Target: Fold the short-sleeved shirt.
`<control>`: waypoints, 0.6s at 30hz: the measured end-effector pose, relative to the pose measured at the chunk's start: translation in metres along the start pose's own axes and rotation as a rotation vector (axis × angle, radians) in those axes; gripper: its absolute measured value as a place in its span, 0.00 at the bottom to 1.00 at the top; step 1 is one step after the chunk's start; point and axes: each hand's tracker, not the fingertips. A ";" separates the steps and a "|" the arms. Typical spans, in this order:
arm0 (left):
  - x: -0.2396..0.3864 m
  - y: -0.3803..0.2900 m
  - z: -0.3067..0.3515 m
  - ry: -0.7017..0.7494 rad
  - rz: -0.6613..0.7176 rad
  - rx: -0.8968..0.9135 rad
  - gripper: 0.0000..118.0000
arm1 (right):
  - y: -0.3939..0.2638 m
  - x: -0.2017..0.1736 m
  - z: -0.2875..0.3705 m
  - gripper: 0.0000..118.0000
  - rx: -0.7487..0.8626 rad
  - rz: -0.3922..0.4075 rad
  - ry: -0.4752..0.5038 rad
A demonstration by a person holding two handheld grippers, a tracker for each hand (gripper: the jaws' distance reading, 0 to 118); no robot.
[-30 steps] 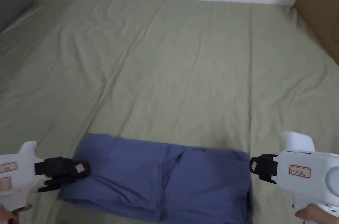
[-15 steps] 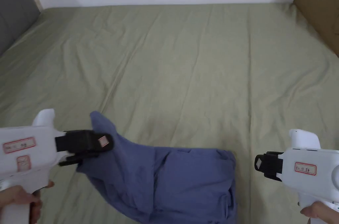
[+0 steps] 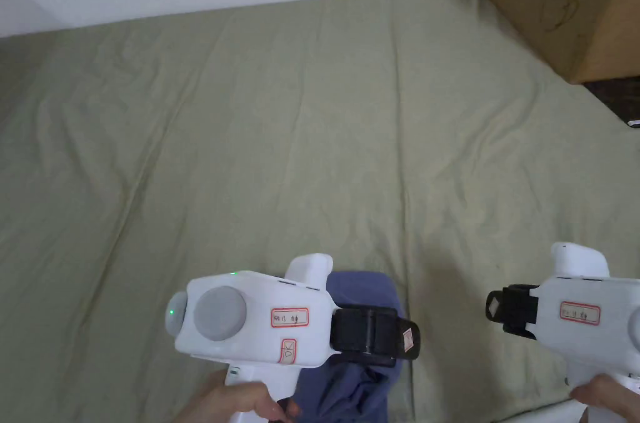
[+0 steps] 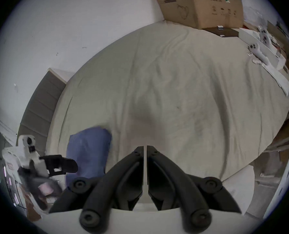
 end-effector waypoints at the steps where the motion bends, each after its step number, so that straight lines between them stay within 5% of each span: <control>1: -0.002 -0.002 0.001 0.010 0.012 0.017 0.97 | -0.001 0.003 0.001 0.03 0.000 -0.005 -0.004; 6: -0.025 -0.001 0.052 -0.029 0.142 0.166 0.84 | 0.000 0.002 0.003 0.03 0.007 0.006 -0.003; 7: -0.029 -0.003 0.063 -0.027 0.165 0.220 0.66 | 0.000 0.000 0.002 0.03 0.008 0.013 -0.003; 9: -0.039 -0.008 0.081 0.044 0.176 0.259 0.11 | 0.001 -0.004 -0.001 0.03 0.009 0.024 0.004; 10: -0.045 -0.011 0.087 0.126 0.173 0.268 0.02 | 0.002 -0.006 -0.003 0.03 0.007 0.028 0.014; 18: -0.051 -0.034 0.031 0.060 0.214 0.130 0.01 | -0.001 -0.020 -0.008 0.03 -0.006 0.049 0.049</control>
